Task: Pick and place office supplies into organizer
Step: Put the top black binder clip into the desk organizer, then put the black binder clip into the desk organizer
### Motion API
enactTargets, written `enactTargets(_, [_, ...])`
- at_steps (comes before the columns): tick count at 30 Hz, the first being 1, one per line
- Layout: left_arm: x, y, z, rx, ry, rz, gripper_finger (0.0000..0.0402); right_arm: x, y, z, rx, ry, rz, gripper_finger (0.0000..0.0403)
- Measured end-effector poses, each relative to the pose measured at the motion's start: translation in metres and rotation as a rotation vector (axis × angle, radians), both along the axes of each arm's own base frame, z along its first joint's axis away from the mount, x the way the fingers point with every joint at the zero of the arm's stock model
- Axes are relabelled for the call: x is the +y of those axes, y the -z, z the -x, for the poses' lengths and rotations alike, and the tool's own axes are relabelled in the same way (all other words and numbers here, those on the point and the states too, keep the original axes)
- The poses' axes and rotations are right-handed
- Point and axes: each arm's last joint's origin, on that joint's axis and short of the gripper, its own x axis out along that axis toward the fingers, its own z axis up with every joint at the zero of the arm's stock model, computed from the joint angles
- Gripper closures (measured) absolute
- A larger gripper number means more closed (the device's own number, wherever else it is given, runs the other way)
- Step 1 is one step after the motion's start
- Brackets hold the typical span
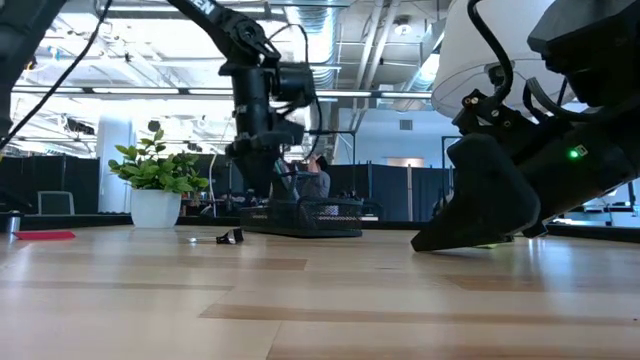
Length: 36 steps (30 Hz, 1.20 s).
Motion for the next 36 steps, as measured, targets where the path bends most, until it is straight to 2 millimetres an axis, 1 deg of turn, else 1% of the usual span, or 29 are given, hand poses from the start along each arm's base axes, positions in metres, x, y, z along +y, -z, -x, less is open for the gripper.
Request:
enactTargets(2, [0.002,0.005,-0.001,0.025,0.017,-0.015,0.0263,-0.001,0.0,-0.001,0.002,-0.002,0.005,0.0342])
enactTargets(6, [0.005,0.008,-0.004,0.031,0.037,-0.048,0.0262,-0.001,0.0,-0.001,0.002,0.002,0.008,0.0342])
enactTargets(12, [0.004,0.008,-0.006,0.031,0.12,-0.054,0.0231,-0.005,0.0,-0.003,0.004,0.013,0.017,0.0343])
enactTargets(17, [0.004,0.009,-0.005,0.037,0.123,-0.06,0.0211,-0.005,0.0,-0.003,0.003,0.014,0.019,0.0343])
enactTargets(23, [0.003,0.006,-0.007,0.028,0.109,-0.059,0.0206,-0.005,0.0,-0.003,0.003,0.016,0.022,0.0343])
enactTargets(29, [-0.001,-0.008,-0.012,0.008,0.102,-0.012,0.0206,-0.005,0.0,-0.003,0.003,0.017,0.024,0.0343])
enactTargets(32, [-0.005,-0.02,-0.015,0.013,0.107,0.008,0.0205,-0.005,0.0,-0.003,0.003,0.016,0.024,0.0343])
enactTargets(36, [-0.013,-0.038,-0.015,0.075,0.103,0.01,0.0205,-0.004,0.0,-0.002,0.007,0.012,0.026,0.0343])
